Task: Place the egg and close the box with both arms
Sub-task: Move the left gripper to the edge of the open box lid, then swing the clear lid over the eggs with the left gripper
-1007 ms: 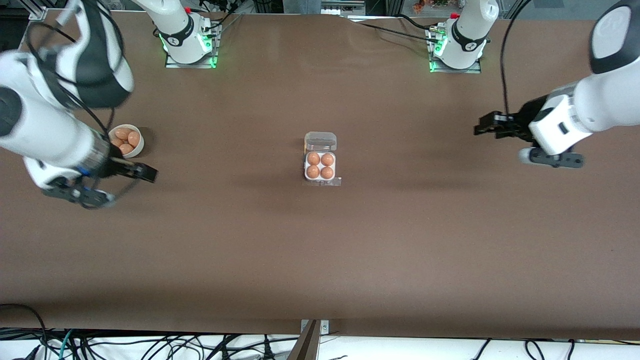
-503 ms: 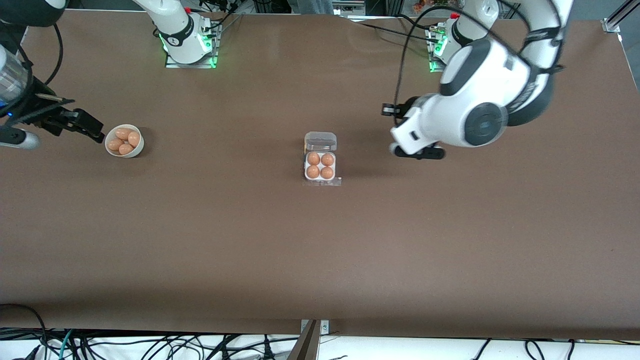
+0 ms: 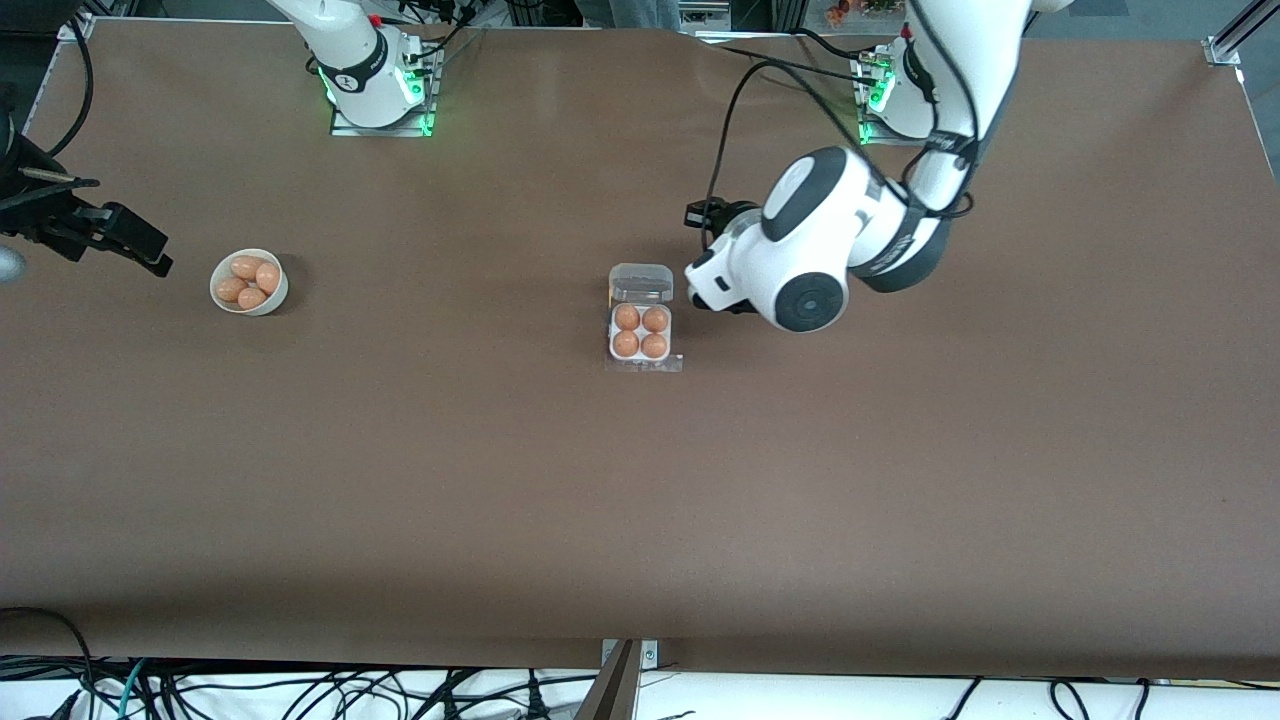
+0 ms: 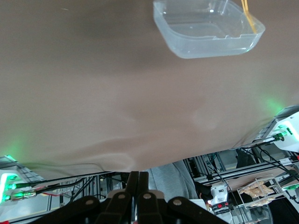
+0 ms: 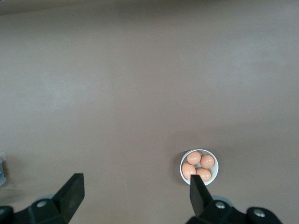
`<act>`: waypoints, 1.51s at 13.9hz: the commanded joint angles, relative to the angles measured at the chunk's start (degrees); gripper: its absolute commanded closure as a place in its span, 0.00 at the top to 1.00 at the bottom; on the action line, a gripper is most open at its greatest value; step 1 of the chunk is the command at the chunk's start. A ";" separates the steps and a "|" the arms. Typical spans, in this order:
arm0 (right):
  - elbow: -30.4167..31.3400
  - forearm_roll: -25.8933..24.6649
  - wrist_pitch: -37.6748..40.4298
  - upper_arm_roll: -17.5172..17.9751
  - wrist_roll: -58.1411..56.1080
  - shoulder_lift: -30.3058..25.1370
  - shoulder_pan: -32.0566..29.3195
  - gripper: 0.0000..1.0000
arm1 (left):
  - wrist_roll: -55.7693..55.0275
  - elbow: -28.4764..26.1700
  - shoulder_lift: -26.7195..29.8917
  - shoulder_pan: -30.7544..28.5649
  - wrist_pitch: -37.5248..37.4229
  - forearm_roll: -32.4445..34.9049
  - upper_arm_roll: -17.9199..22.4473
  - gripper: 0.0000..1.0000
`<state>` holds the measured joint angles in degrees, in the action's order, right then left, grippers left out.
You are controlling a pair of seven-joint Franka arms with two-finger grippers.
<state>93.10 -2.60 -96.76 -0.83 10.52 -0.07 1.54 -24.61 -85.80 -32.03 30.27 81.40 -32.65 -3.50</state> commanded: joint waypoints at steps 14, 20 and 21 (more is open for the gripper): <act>-0.91 1.20 -0.18 -0.49 -2.17 2.01 -0.31 1.00 | -6.85 8.19 -12.53 8.84 11.49 -1.89 1.30 0.04; -0.91 1.11 0.61 -0.31 -2.25 1.92 -0.31 1.00 | -6.85 8.28 -12.70 8.05 16.24 -1.89 3.66 0.04; -0.91 1.11 0.52 -0.31 -2.25 1.92 -0.31 1.00 | -6.85 8.89 -12.70 8.05 16.34 -1.89 4.54 0.04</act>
<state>93.10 -2.29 -97.09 -1.44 9.08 1.85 1.55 -30.87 -79.22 -43.88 38.19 97.69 -33.99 -0.49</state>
